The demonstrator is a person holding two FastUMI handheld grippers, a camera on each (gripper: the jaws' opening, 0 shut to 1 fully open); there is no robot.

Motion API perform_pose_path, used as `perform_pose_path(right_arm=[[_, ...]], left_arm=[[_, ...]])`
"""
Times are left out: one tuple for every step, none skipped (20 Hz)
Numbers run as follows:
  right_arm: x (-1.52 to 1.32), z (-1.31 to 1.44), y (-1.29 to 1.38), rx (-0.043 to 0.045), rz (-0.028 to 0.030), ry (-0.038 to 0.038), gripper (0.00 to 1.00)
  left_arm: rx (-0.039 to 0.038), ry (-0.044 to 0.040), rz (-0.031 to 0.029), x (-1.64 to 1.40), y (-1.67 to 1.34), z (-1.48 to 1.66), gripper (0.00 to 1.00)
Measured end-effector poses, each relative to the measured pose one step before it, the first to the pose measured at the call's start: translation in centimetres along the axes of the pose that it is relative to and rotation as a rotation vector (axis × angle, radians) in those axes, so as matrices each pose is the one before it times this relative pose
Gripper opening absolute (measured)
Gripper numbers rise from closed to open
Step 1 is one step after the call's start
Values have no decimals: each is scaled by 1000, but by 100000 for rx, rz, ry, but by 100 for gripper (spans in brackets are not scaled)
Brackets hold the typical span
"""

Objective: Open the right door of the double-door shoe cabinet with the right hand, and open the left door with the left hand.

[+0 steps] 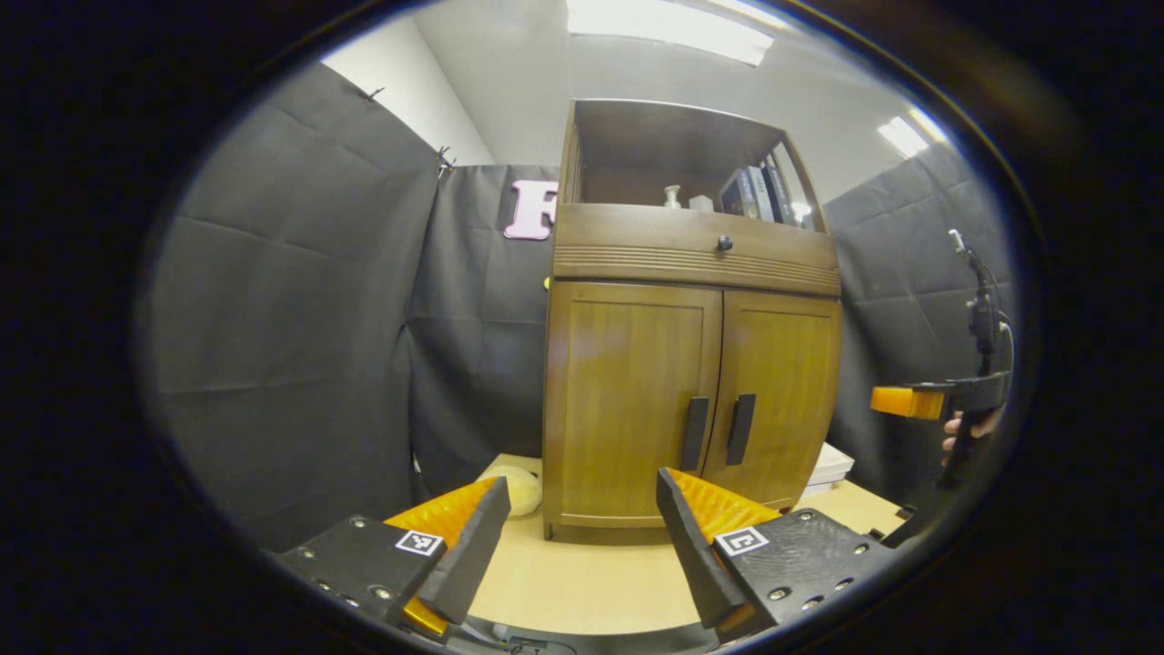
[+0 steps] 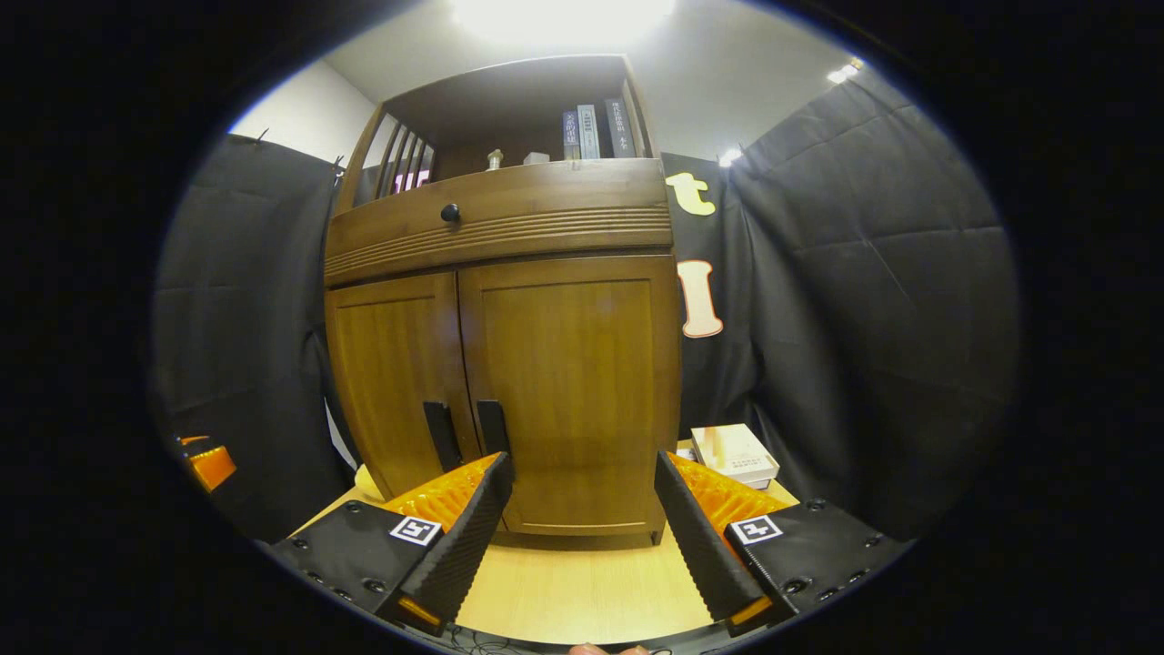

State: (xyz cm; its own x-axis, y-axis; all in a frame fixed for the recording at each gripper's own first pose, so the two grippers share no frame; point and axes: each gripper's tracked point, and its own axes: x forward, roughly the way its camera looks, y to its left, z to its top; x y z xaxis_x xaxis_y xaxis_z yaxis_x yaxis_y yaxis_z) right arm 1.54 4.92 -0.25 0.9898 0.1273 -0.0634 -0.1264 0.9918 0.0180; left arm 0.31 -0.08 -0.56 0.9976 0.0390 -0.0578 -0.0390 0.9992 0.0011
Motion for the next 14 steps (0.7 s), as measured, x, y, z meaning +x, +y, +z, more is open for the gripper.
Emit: perform_pose_path(right_arm=[[499,369,318,59,568,-572,100],[485,384,260,-86,249,-882,99],[555,392,308,221,473,-915,98],[608,400,470,702,869,-214,96],[787,245,675,811,1350,-82,100],[703,194,553,699,1039,28,99],[709,221,432,472,958,-233,99],[726,116,400,169,610,-108,100],[908,145,511,63,628,-267,99],[765,76,489,86,605,-472,99],[949,-8,586,118,1195,0,100],[769,-244,822,233,1508,1101,99],[790,-196,624,55,873,973,94],[829,-28,345,-40,-61,-119,94]], left_arm=[[120,143,355,-20,34,114,91],[83,204,524,-118,-3,26,91],[-76,110,294,-7,-15,35,91],[-283,258,251,-45,7,-82,91],[-435,293,87,18,28,-49,91],[-510,265,173,35,39,-130,91],[-433,242,127,49,60,-43,91],[-243,376,310,49,25,-188,91],[-29,524,432,40,75,-64,91],[104,682,487,-65,-2,-20,91],[21,655,427,44,41,21,91],[-27,937,532,-57,-11,-70,91],[251,553,418,60,40,-16,91],[-105,370,379,17,-7,-30,91]])
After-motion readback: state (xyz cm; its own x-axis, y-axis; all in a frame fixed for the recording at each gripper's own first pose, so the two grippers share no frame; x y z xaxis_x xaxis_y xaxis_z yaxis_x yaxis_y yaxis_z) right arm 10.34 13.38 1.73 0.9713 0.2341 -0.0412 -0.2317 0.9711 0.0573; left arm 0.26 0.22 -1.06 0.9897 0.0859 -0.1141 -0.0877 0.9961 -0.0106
